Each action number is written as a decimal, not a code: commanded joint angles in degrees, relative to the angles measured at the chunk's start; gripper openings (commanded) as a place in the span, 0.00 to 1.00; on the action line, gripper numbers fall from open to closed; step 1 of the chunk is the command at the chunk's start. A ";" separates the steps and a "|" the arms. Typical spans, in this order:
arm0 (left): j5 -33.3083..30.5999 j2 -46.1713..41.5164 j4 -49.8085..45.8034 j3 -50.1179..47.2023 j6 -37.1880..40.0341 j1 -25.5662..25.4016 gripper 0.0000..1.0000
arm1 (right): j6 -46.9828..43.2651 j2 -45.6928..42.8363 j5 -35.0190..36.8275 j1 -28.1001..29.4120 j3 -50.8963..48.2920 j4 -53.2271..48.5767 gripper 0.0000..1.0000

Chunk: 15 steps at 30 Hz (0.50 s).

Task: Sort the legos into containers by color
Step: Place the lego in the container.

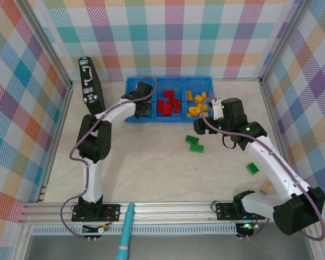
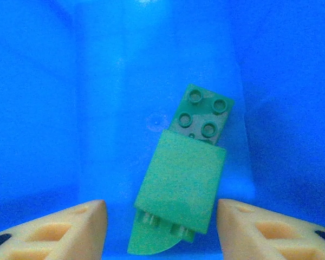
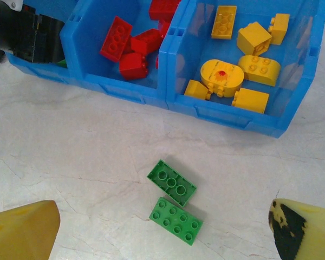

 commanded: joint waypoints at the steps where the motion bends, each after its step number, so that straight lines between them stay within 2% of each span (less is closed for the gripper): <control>1: -2.56 -7.92 -2.70 -0.23 6.07 -0.84 0.57 | 1.03 0.64 -1.36 -0.22 1.85 0.08 0.99; 8: -4.27 -19.21 -3.79 -6.05 25.43 -7.87 0.64 | -0.23 0.90 -1.62 -0.25 2.64 -0.30 0.99; 11: 3.80 -21.80 -5.37 -7.59 31.30 -10.71 0.65 | -1.14 0.82 -1.12 -0.23 3.50 -0.75 0.99; 15: 14.93 -20.92 -7.67 -8.70 42.02 -14.90 0.65 | -2.62 -0.09 -0.21 -0.23 4.31 -0.80 0.99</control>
